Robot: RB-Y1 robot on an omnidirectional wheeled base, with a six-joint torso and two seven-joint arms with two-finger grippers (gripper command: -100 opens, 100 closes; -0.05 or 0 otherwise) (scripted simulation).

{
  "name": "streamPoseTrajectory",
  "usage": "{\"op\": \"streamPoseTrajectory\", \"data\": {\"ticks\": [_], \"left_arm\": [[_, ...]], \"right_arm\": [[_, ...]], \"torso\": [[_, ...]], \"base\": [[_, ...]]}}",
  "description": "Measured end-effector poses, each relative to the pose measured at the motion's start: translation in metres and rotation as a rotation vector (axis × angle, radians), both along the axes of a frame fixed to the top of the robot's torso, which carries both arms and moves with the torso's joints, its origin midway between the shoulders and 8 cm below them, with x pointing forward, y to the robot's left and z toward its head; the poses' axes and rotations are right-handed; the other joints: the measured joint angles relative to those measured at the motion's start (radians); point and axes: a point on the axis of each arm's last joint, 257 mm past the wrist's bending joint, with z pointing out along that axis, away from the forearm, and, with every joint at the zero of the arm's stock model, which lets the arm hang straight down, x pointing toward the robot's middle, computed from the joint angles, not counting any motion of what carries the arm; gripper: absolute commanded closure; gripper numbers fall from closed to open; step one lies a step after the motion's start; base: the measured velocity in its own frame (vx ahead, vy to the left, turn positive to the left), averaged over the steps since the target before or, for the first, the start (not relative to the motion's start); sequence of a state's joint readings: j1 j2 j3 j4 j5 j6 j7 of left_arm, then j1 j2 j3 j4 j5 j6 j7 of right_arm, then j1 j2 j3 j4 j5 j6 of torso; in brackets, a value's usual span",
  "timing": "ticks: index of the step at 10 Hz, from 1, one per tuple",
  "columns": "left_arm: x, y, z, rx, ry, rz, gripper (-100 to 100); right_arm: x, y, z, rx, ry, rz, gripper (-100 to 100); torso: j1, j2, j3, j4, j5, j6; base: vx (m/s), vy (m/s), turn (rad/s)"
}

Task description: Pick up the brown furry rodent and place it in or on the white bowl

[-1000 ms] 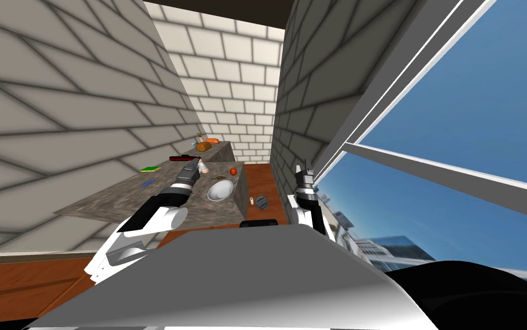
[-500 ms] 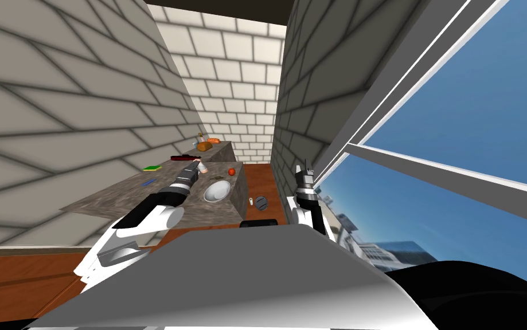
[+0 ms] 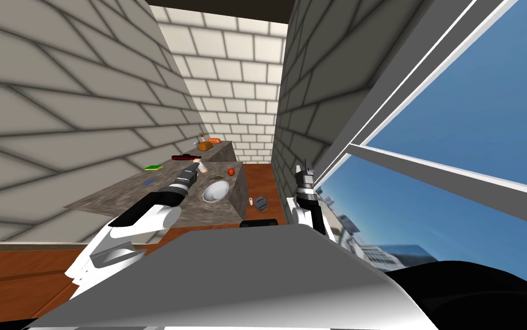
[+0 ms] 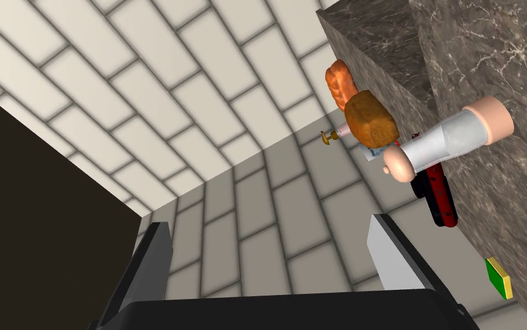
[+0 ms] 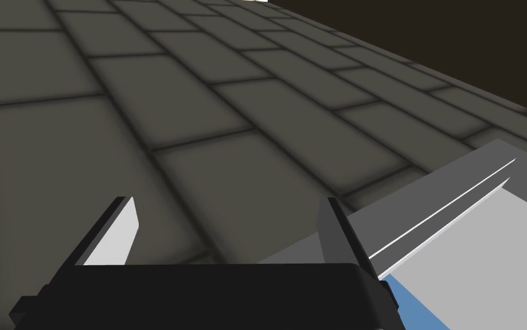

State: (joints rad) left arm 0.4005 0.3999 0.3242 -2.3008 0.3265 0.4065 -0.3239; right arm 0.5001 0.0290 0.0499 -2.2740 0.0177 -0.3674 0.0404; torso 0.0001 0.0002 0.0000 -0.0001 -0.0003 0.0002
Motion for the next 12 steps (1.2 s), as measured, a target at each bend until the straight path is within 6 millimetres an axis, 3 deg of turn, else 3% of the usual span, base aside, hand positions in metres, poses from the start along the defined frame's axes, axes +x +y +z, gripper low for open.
{"op": "streamPoseTrajectory", "data": {"ticks": [5, 12], "left_arm": [[0.0, 0.0, 0.0, 0.0, 0.0, 0.0, -100], [-0.007, 0.035, -0.014, 0.002, 0.102, 0.074, -100]], "right_arm": [[0.0, 0.0, 0.0, 0.0, 0.0, 0.0, 0], [0.0, 0.0, 0.0, 0.0, 0.0, 0.0, 0]], "torso": [[0.0, 0.0, 0.0, 0.0, 0.0, 0.0], [-0.002, -0.008, -0.005, -0.002, 0.0, 0.0]], "base": [[0.008, -0.019, 0.002], [0.094, -0.061, 0.03]]}}
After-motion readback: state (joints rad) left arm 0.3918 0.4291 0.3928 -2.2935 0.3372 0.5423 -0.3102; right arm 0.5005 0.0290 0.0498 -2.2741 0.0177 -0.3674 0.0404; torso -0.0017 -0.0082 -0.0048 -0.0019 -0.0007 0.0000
